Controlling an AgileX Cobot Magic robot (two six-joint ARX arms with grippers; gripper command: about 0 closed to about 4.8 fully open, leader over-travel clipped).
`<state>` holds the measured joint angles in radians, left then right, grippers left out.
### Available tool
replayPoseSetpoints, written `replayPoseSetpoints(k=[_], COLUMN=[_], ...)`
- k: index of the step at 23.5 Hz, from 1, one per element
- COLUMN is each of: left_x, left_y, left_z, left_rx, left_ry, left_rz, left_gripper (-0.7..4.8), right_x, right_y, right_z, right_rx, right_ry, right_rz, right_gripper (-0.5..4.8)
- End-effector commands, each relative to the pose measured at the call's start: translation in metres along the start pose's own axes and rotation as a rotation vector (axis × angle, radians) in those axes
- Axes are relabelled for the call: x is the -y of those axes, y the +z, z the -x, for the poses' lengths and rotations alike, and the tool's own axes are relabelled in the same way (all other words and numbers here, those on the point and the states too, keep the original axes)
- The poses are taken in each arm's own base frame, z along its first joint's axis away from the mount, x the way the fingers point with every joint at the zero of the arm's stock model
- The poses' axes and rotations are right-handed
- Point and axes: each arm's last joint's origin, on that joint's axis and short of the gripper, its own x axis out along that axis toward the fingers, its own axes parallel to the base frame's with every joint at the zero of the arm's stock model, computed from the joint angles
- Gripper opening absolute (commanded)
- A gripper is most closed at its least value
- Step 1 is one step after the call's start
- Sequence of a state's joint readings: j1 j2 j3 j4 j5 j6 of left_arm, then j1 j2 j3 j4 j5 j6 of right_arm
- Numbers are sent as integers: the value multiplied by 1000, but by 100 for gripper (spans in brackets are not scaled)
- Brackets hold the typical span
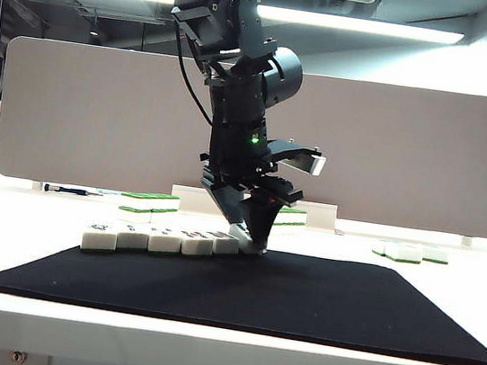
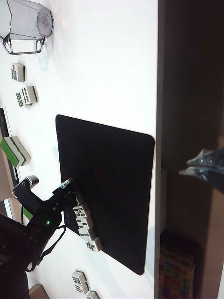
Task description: Align six mahjong tiles in a row on the table.
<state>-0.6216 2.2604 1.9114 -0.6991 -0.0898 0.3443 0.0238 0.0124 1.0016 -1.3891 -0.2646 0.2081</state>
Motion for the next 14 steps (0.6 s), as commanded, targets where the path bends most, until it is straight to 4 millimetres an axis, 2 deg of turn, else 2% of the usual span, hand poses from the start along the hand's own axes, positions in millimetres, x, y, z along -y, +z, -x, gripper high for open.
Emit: replayPoseSetpoints(k=[1, 14], left_x=[-4, -5], left_y=[0, -2], left_z=[2, 2], left_rx=[4, 3], left_ry=[2, -43], left_rz=[3, 6], left_gripper=[241, 248], right_x=[0, 0], right_y=[-1, -1], right_z=[2, 2], right_rx=[21, 21], right_ry=[4, 4], right_rz=[9, 9], right_gripper=[-1, -1])
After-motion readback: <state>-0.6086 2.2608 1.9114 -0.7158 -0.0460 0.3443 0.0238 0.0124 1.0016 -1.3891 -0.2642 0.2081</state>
